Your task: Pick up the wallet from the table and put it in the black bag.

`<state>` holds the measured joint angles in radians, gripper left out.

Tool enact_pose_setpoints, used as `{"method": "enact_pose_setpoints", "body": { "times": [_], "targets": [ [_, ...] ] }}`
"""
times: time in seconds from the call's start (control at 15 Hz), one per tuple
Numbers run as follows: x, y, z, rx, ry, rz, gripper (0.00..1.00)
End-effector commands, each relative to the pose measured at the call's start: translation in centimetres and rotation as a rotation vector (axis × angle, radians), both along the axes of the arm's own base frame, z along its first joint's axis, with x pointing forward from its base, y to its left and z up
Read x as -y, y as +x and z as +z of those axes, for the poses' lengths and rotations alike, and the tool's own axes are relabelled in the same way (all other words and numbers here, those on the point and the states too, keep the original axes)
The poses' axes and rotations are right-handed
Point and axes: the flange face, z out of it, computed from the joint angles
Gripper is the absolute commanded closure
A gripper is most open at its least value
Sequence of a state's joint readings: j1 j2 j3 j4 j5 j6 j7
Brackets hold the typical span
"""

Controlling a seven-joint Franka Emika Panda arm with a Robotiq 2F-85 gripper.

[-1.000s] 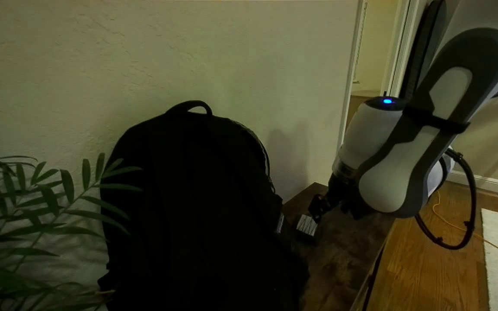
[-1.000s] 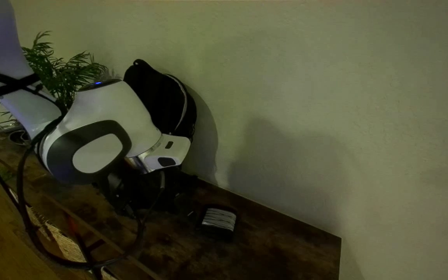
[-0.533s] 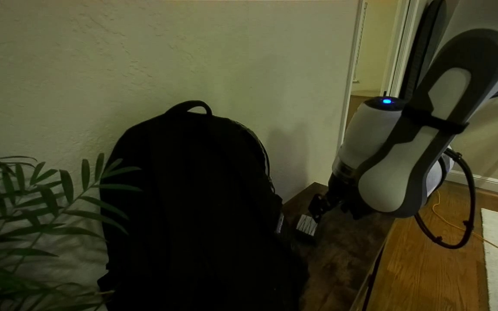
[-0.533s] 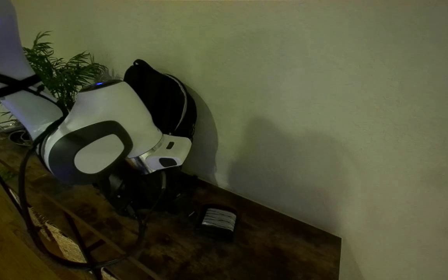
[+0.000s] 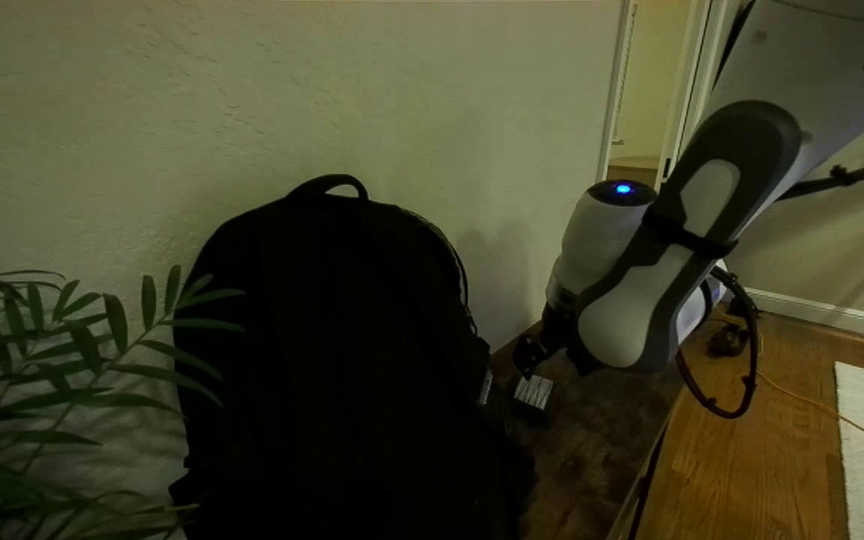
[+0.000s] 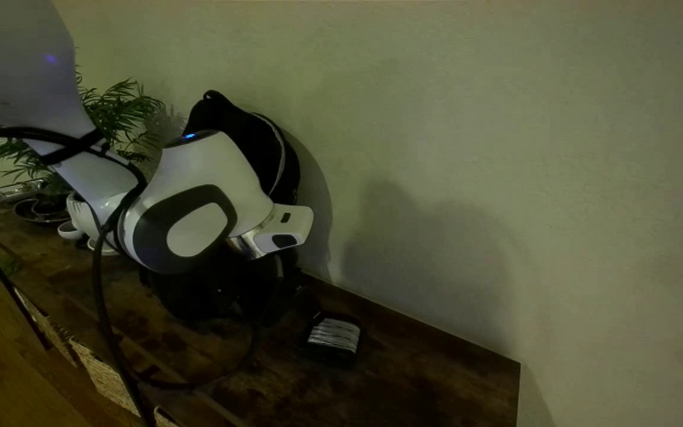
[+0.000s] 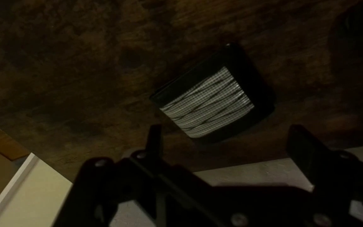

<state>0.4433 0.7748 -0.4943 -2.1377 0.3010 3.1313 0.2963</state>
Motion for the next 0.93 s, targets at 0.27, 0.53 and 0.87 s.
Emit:
{"method": "enact_pose_setpoints", "body": {
  "times": [0.27,0.53,0.87],
  "targets": [
    [1.7,4.7,-1.4,-0.043,-0.033,-0.046,0.00],
    [2.8,6.8,-2.0,-0.079,-0.030,-0.046,0.00],
    [4.1,8.7,-1.9,-0.164,-0.028,0.012,0.00]
  ]
}}
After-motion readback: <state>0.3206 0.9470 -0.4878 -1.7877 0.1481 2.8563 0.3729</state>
